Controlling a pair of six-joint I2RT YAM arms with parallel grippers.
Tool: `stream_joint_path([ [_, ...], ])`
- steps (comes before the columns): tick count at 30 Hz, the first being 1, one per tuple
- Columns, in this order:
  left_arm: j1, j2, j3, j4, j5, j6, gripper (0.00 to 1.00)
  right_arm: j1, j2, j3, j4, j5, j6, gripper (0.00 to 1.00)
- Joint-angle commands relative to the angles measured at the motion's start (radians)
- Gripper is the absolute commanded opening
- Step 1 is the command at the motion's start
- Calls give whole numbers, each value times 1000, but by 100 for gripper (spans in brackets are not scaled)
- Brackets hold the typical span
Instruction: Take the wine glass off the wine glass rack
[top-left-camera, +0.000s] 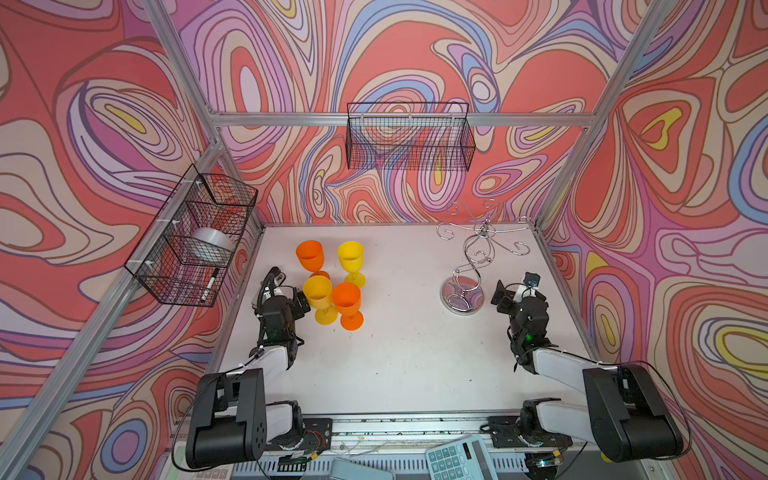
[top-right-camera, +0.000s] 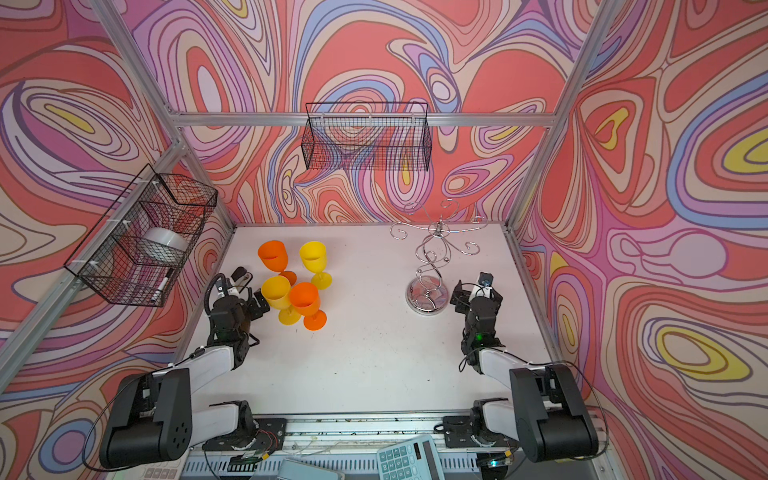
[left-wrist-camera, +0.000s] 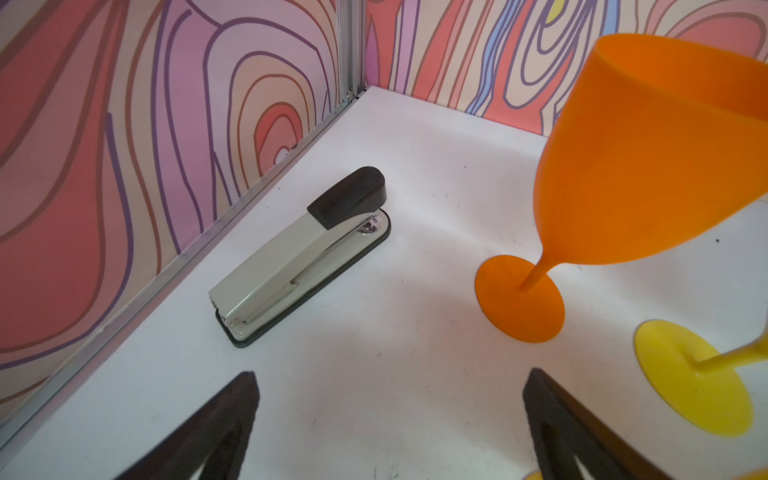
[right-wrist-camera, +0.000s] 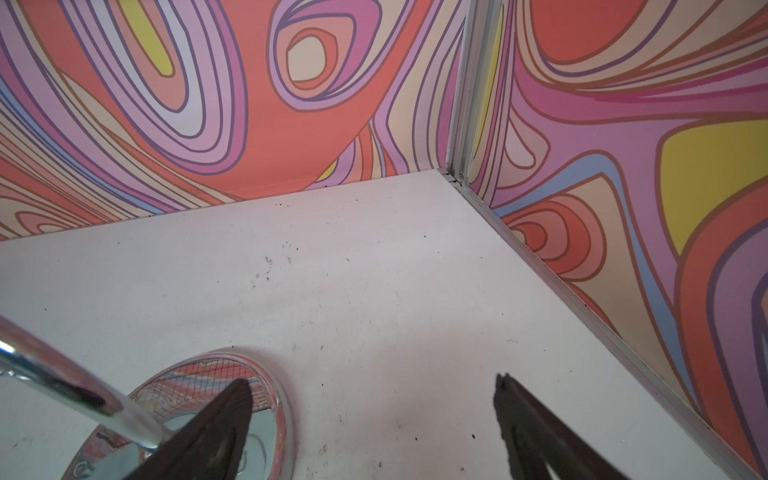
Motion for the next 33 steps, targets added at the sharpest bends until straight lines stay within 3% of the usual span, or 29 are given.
stream_joint_path([
  [1,6,16,-9,65,46,17,100,5,19,26,2,-10,-7,96],
  [15,6,113,-9,194,86,14,100,5,77,43,33,-11,-30,96],
  [33,-33,141,40,143,126,79,100,5,316,104,230,-39,-86,96],
])
